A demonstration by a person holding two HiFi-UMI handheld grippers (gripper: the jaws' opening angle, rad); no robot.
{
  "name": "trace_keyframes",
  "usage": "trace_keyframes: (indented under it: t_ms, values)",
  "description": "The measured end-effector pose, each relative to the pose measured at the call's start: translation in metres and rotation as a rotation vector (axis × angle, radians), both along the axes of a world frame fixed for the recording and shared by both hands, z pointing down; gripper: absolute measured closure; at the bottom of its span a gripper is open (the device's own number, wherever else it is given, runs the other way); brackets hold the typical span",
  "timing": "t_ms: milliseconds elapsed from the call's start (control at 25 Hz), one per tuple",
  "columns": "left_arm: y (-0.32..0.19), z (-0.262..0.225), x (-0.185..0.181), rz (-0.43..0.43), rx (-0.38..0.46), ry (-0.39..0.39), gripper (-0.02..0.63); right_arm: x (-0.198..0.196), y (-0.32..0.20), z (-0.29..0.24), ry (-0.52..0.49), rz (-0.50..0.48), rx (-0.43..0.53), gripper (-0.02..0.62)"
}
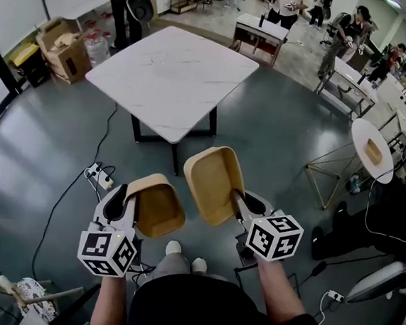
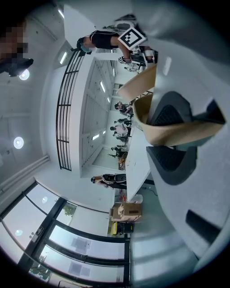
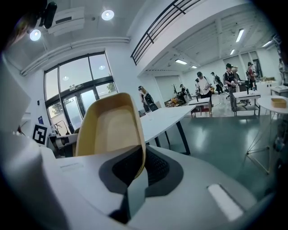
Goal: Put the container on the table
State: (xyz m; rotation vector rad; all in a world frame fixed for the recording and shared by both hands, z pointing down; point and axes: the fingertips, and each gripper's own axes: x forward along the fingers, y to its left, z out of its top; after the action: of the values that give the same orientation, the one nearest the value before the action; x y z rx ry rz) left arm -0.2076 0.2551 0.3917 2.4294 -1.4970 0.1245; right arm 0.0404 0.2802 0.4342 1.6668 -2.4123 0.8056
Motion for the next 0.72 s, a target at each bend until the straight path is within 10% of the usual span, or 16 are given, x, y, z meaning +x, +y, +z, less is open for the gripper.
trace_keyframes:
  t_ms: [720]
  values:
    - [-0.070, 0.004, -0.012, 0.069, -0.063, 0.033, 0.523, -0.033, -0.064, 0.009, 0.018, 0.014, -0.090, 0.581]
